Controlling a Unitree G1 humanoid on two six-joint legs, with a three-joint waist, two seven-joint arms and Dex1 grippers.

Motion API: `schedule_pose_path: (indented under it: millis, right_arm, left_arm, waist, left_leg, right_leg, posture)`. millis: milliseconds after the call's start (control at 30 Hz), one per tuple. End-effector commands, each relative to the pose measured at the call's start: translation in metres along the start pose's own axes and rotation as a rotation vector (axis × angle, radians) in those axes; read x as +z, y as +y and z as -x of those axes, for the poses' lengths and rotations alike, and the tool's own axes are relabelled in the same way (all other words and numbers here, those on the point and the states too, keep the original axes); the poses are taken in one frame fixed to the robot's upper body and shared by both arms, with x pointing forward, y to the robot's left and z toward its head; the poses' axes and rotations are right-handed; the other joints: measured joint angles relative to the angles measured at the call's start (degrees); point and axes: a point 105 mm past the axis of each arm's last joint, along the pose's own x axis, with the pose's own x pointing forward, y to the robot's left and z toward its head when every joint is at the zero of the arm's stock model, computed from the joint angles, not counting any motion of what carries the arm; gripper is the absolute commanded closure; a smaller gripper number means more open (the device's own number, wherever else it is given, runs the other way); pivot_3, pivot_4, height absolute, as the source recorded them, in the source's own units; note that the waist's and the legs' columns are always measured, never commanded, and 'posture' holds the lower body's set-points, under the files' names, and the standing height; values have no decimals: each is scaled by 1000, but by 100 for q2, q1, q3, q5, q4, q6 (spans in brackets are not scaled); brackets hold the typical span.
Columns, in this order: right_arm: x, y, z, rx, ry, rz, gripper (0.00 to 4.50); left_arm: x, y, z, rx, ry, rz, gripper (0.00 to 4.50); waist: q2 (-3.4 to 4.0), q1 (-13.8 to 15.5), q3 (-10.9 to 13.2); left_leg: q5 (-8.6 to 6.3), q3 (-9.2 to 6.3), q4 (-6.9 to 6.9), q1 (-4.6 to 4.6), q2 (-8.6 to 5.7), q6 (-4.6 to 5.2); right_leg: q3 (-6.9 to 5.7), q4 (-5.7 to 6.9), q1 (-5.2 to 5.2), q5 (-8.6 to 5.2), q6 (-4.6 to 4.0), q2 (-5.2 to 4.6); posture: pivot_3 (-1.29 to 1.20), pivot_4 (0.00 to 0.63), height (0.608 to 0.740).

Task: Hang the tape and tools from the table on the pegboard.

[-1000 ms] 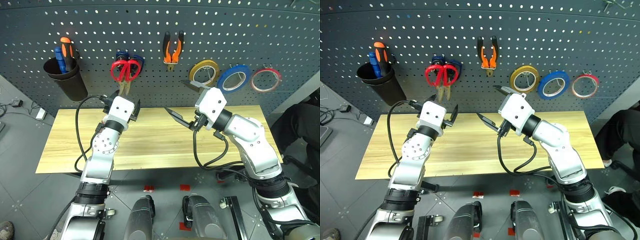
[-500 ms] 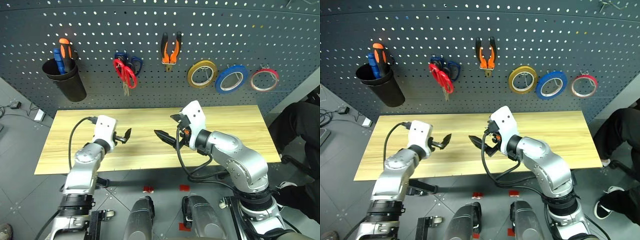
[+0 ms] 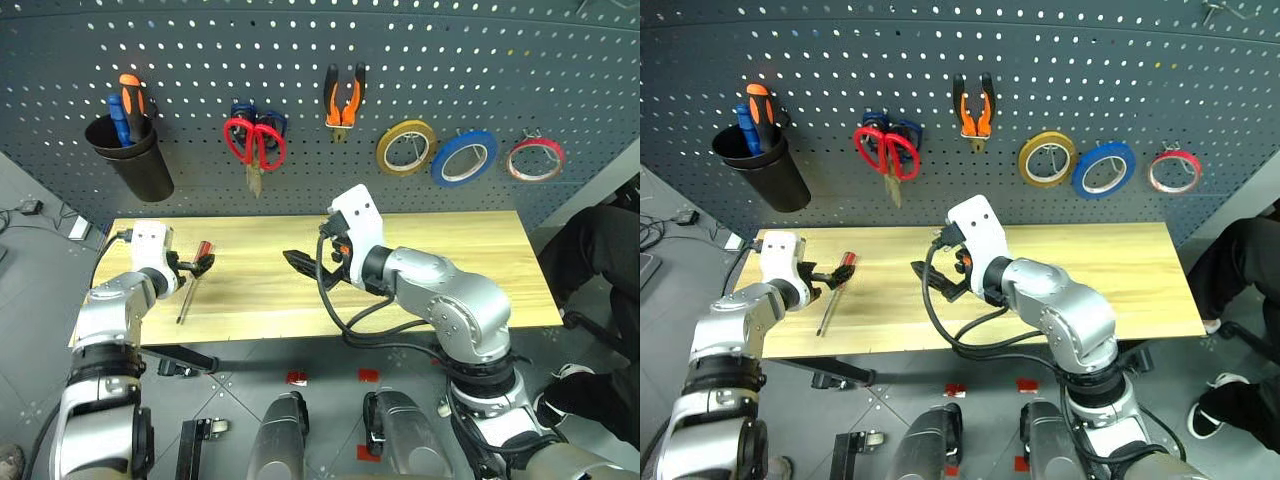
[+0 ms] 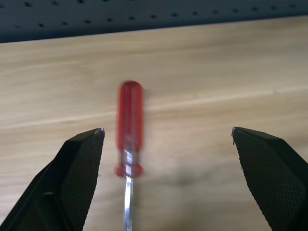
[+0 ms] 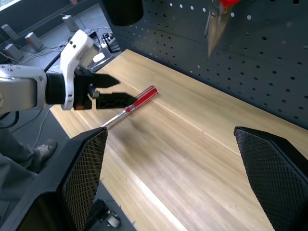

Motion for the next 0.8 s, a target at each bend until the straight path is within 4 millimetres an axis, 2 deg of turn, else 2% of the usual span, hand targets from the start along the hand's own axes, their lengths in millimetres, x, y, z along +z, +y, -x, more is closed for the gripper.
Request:
schedule_pose_path:
  millis: [33,400,767,800]
  right_arm:
    - [11,9,-4,25,-25,11,0]
    - [11,14,-6,50,3,15,0]
    - [9,11,-2,34,24,38,0]
    - [8,10,-2,31,26,39,0]
  left_arm:
    - [-3,10,-2,21,28,24,31]
    - [-23,24,-10,86,120,166,31]
    - [-26,15,-19,74,141,176,31]
    - [-26,16,-19,80,146,167,209]
  waist:
    - [1,-2,6]
    - [-4,-14,136]
    - [-4,-37,143]
    - [-5,-43,143]
  left_leg:
    - [0,2,-1,-1,0,0]
    - [-1,11,-5,-12,5,2]
    - [-1,21,-8,-26,6,2]
    - [-1,21,-8,-26,6,2]
  right_leg:
    - [2,-1,-2,0,0,0]
    - [6,-3,-22,-2,-1,0]
    - [9,-4,-40,-2,-2,-3]
    - [9,-4,-40,-2,-1,-3]
  posture:
    - [-142,343,740]
    - [-165,372,740]
    - [-197,363,740]
    - [-202,362,740]
